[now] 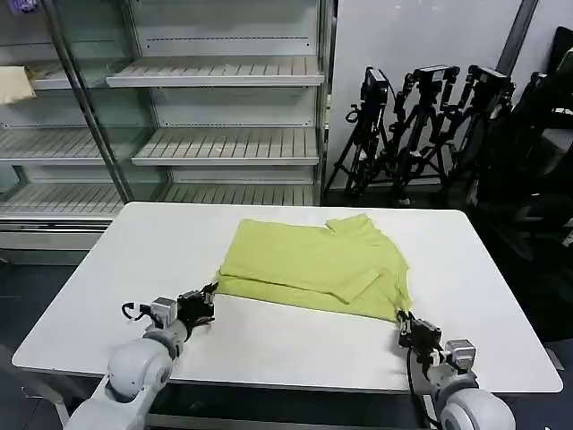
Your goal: Fold and organize the clothes.
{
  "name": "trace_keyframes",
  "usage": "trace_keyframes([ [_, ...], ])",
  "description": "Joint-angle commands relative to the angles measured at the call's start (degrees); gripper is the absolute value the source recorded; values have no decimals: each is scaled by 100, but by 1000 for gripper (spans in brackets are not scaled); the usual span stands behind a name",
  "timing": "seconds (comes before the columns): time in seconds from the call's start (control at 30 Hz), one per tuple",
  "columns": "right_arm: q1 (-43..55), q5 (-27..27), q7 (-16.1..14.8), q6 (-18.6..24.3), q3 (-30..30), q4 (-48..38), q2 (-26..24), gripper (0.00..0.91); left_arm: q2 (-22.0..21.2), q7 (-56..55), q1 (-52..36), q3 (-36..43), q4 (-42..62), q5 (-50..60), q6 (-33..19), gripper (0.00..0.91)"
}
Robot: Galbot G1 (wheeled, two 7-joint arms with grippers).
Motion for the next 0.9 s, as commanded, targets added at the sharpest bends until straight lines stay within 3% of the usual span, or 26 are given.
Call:
trace_keyframes([
  [0.03,-1401,-439,-196,287,470,1031,46,0,277,-57,2214,-1036,-1908,29,13,10],
  [0.4,-1957,-715,-239,419,531,1295,66,0,156,-474,2996,-1404,-2543,51,16,10],
  [0.43,-1954,-777,-237,405,525,1286,69,484,152,-534,3039,-1393,-2569,84,18,836],
  [0.47,-1953,-831,-247,402,519,1290,78,907,158,-540,3060,-1377,-2573,121,19,907],
  [0.63,-1925,-699,-369,455,718,1547,58,907,198,-475,2948,-1458,-2675,119,16,907],
  [0.7,-1857,-414,-544,517,963,1626,45,907,240,-470,2906,-1588,-2827,108,17,907],
  [0.8,-1441,106,-559,561,1347,1499,21,907,349,-413,2658,-1680,-2917,-27,16,907],
  [0.9,-913,359,-547,542,1286,1349,-10,907,453,-261,2064,-1436,-2657,-32,11,907],
])
